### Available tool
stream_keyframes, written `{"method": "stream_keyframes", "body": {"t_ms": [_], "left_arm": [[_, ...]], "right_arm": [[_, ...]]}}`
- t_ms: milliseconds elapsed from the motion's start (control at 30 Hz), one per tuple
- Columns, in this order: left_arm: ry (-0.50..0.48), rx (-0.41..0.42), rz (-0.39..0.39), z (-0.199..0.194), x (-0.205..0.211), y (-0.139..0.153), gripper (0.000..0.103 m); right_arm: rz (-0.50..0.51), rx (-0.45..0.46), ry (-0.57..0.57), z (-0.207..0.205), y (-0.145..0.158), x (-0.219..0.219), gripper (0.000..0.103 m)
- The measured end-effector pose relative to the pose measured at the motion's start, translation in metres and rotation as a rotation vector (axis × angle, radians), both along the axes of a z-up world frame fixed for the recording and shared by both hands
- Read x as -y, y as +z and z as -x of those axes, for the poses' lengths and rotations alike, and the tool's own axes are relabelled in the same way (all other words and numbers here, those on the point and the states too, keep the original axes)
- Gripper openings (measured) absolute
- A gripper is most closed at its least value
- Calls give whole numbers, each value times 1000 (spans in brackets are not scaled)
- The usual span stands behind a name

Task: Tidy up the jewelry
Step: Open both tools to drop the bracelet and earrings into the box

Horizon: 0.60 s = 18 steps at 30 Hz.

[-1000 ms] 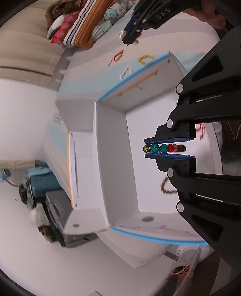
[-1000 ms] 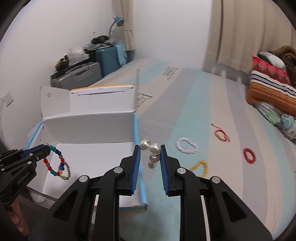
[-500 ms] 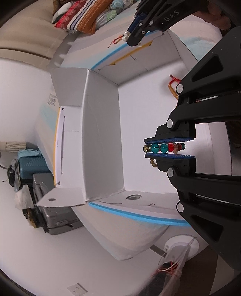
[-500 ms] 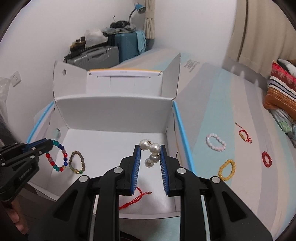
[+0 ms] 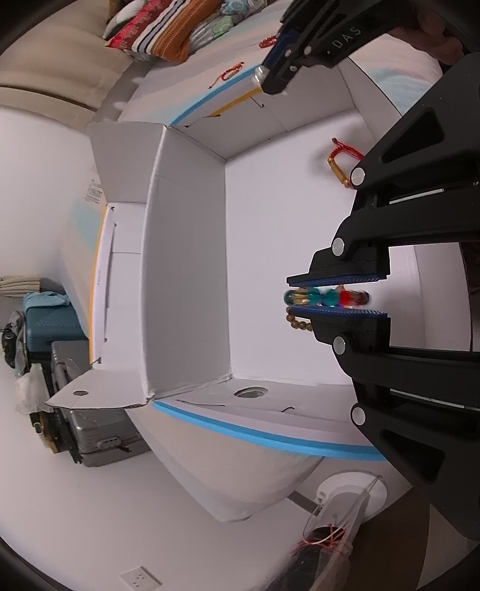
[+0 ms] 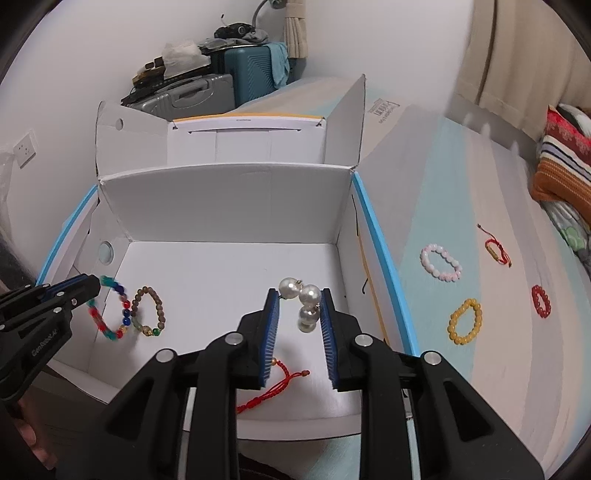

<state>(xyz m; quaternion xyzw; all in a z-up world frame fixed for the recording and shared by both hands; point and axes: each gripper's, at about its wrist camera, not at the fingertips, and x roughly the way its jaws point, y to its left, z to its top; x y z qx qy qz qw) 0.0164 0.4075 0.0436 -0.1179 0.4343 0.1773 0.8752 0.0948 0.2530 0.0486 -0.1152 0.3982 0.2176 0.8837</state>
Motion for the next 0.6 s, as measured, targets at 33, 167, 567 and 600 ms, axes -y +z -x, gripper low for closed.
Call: {"method": "stream_keyframes", "body": {"t_ms": [33, 167, 567, 600], "left_arm": [[2, 9, -4, 1, 1, 3, 12], [17, 37, -19, 1, 6, 15, 52], [-26, 97, -65, -6, 46, 42, 82], [-41, 102, -64, -8, 53, 43, 82]], "right_arm": [[1, 6, -4, 1, 1, 1, 35], [3, 28, -16, 3, 7, 8, 53], [-42, 94, -117, -1, 34, 62, 94], [-41, 99, -128, -2, 35, 67, 94]]}}
